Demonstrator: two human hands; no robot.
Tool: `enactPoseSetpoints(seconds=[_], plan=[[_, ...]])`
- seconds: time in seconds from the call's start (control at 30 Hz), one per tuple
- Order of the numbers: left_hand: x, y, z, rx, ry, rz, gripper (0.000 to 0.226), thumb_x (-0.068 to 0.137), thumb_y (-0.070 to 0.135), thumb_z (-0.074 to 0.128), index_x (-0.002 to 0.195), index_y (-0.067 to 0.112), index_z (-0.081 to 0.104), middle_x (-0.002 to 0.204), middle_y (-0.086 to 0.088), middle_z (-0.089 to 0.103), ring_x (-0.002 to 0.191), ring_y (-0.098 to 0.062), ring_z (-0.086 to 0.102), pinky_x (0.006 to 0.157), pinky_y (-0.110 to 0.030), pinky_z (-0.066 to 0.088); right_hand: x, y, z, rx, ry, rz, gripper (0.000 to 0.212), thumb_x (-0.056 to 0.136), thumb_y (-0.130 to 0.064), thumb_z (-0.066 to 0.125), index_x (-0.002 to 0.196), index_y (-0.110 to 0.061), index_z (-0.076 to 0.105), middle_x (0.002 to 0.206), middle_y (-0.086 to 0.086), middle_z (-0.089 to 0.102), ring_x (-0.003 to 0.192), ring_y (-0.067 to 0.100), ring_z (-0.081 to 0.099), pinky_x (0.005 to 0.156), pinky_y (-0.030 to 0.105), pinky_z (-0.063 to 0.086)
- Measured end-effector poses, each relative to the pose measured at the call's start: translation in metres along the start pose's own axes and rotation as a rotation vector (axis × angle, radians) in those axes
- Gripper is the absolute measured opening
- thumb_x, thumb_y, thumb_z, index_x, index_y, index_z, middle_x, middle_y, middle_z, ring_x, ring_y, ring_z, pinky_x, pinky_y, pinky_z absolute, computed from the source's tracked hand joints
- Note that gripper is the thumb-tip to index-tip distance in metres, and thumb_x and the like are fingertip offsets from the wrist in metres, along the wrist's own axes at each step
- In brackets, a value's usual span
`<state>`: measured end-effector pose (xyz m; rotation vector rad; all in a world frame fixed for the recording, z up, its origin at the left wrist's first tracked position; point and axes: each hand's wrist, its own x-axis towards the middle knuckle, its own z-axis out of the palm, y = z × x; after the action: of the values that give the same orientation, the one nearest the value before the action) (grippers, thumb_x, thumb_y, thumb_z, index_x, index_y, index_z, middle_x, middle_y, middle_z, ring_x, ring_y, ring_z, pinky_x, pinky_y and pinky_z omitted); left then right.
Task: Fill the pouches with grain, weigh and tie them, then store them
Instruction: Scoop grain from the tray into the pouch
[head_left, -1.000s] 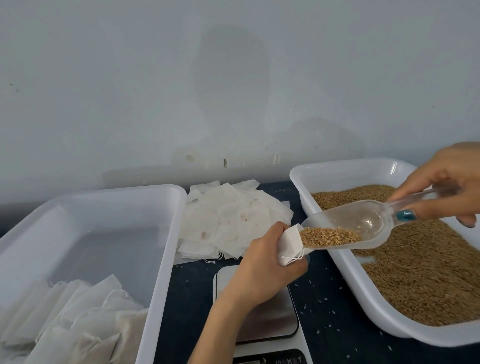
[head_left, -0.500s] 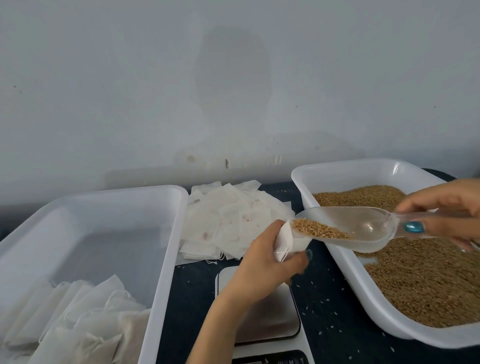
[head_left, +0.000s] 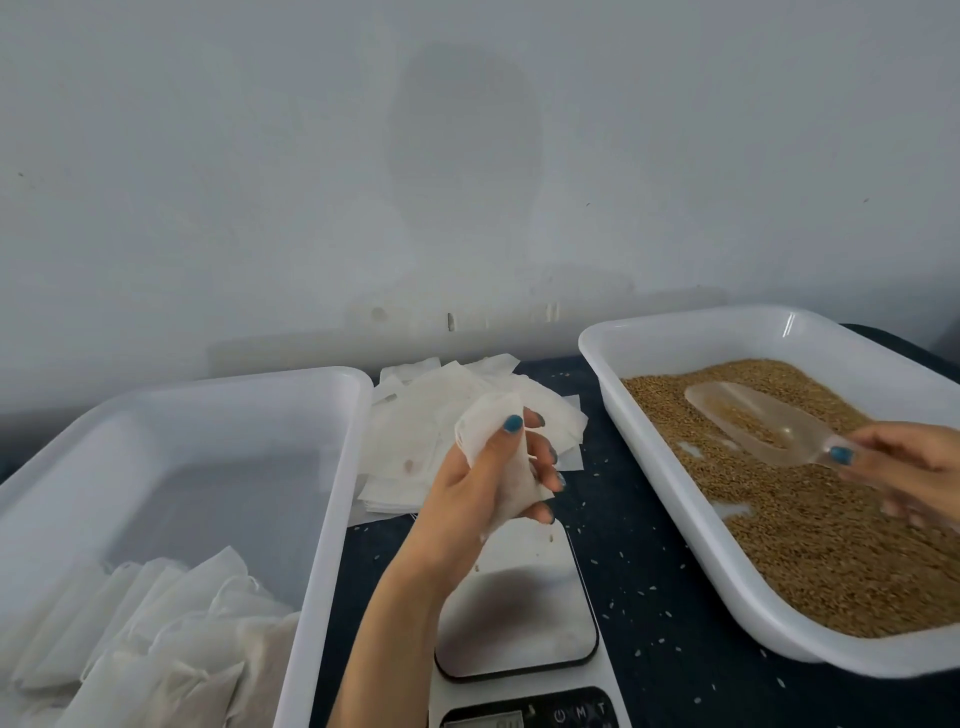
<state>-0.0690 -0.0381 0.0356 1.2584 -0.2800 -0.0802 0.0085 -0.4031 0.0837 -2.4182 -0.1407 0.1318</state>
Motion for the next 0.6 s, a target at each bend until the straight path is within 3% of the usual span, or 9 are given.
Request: enactPoseSetpoints(seconds=[0.03, 0.07, 0.13, 0.23, 0.3, 0.37, 0.43, 0.5, 0.6], plan=[[0.000, 0.000, -0.001, -0.008, 0.006, -0.007, 0.026, 0.096, 0.036, 0.050, 0.107, 0.015, 0.060, 0.084, -0.008, 0.062, 0.073, -0.022, 0.061, 0.057, -0.031, 0.052, -0.035, 0.042, 0.021, -0.131, -0.050, -0.001, 0.043, 0.069, -0.046, 0.063, 0.103, -0.020, 0.067, 0.075, 0.017, 0.071, 0.052, 0.029, 0.064, 0.045, 0.030, 0.051], [0.000, 0.001, -0.002, -0.018, 0.011, -0.014, 0.026, 0.096, 0.037, 0.050, 0.107, 0.016, 0.061, 0.085, -0.008, 0.062, 0.075, -0.023, 0.061, 0.058, -0.032, 0.053, -0.040, 0.064, 0.015, -0.160, 0.098, 0.080, 0.047, 0.067, -0.051, 0.063, 0.102, -0.021, 0.067, 0.071, 0.014, 0.071, 0.050, 0.026, 0.064, 0.043, 0.028, 0.051], [0.000, 0.002, -0.004, -0.036, 0.026, -0.028, 0.028, 0.099, 0.038, 0.049, 0.107, 0.015, 0.062, 0.087, -0.009, 0.063, 0.078, -0.024, 0.063, 0.061, -0.033, 0.055, -0.046, 0.087, 0.035, -0.169, 0.017, 0.190, 0.056, 0.067, -0.070, 0.055, 0.098, -0.025, 0.068, 0.066, 0.005, 0.070, 0.046, 0.018, 0.063, 0.040, 0.023, 0.049], [0.000, 0.003, -0.008, -0.056, 0.041, -0.044, 0.034, 0.101, 0.038, 0.044, 0.110, 0.011, 0.063, 0.090, -0.011, 0.064, 0.086, -0.026, 0.066, 0.066, -0.035, 0.057, -0.025, 0.125, 0.026, -0.307, 0.106, 0.100, 0.075, 0.063, -0.100, 0.030, 0.085, -0.039, 0.068, 0.064, -0.017, 0.068, 0.047, 0.005, 0.061, 0.041, 0.027, 0.051], [0.000, 0.002, -0.011, -0.057, 0.046, -0.046, 0.037, 0.102, 0.036, 0.042, 0.110, 0.008, 0.065, 0.093, -0.013, 0.067, 0.093, -0.029, 0.069, 0.069, -0.037, 0.058, -0.032, 0.144, 0.028, -0.458, 0.089, 0.064, 0.079, 0.056, -0.104, 0.025, 0.082, -0.043, 0.067, 0.063, -0.023, 0.067, 0.050, -0.001, 0.061, 0.046, 0.028, 0.056], [0.001, 0.001, -0.013, -0.033, 0.042, -0.037, 0.039, 0.104, 0.033, 0.040, 0.110, 0.007, 0.068, 0.098, -0.014, 0.070, 0.103, -0.032, 0.069, 0.074, -0.040, 0.059, -0.034, 0.132, 0.030, -0.573, 0.134, -0.029, 0.070, 0.062, -0.097, 0.032, 0.087, -0.043, 0.070, 0.068, -0.022, 0.069, 0.056, -0.003, 0.063, 0.054, 0.029, 0.059], [0.001, 0.000, -0.014, -0.003, 0.032, -0.032, 0.040, 0.105, 0.033, 0.039, 0.109, 0.009, 0.071, 0.106, -0.016, 0.071, 0.111, -0.034, 0.066, 0.081, -0.045, 0.059, -0.034, 0.089, 0.038, -0.589, 0.192, -0.060, 0.058, 0.068, -0.080, 0.043, 0.101, -0.040, 0.070, 0.088, -0.018, 0.073, 0.071, 0.000, 0.062, 0.071, 0.031, 0.060], [0.000, 0.001, -0.016, 0.069, 0.011, -0.023, 0.040, 0.106, 0.036, 0.039, 0.113, 0.013, 0.071, 0.117, -0.013, 0.070, 0.119, -0.033, 0.062, 0.093, -0.049, 0.054, -0.043, 0.036, 0.043, -0.601, 0.272, -0.180, 0.040, 0.074, -0.060, 0.056, 0.113, -0.047, 0.057, 0.104, -0.019, 0.069, 0.084, -0.003, 0.057, 0.080, 0.029, 0.055], [-0.003, 0.005, -0.014, 0.275, -0.047, -0.014, 0.044, 0.104, 0.051, 0.035, 0.127, 0.030, 0.066, 0.134, 0.004, 0.063, 0.130, -0.019, 0.053, 0.107, -0.042, 0.042, -0.069, -0.050, 0.061, -0.281, 0.207, -0.363, 0.031, 0.078, -0.051, 0.057, 0.108, -0.056, 0.052, 0.106, -0.035, 0.061, 0.093, -0.014, 0.060, 0.066, 0.008, 0.051]])
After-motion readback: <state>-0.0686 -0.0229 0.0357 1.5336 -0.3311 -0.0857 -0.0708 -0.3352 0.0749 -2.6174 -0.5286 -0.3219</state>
